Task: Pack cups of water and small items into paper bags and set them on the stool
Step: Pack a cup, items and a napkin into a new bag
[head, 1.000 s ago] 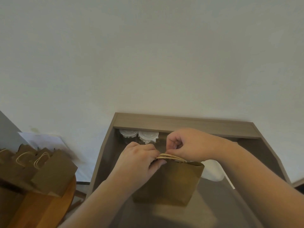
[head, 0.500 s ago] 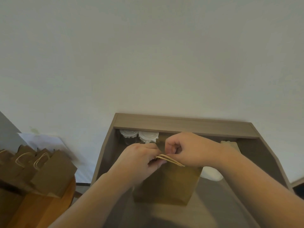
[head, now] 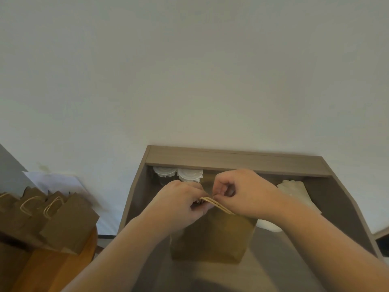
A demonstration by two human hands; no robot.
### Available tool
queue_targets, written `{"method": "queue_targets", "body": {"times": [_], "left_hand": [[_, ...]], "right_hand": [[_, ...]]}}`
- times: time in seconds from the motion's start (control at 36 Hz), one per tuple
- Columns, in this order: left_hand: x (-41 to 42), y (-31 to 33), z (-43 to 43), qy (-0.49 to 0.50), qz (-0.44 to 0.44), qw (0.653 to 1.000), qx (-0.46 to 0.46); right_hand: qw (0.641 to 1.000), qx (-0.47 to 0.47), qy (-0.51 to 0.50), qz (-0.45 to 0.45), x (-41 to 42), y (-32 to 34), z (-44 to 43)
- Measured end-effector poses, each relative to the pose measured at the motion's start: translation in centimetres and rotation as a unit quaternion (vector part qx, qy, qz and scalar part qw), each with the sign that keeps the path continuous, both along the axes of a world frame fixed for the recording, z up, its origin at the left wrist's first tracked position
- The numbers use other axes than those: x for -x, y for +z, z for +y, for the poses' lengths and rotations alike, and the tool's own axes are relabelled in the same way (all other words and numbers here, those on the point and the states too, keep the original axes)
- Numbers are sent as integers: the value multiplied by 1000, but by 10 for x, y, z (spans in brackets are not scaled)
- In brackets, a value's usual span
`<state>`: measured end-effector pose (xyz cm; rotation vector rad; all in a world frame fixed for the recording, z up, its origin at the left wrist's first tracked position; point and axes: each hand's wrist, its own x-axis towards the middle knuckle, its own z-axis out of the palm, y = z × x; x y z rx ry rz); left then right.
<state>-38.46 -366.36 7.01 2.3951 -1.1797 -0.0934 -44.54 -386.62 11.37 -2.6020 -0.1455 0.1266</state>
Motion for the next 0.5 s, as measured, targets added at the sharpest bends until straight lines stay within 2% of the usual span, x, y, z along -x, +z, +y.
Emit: {"method": "queue_targets", "body": {"times": [0.19,0.33,0.5], "left_hand": [[-1,-1,1,-3,-16,1000,1],[0,2,0,-1,-6,1000,2],[-4,-4,0,7,-23,1000,4]], "right_hand": [[999,-17,-36,30,4,-10,1],[996,-63,-66,1,3,-9,3],[998,-21,-56,-37,5,-9,9]]}}
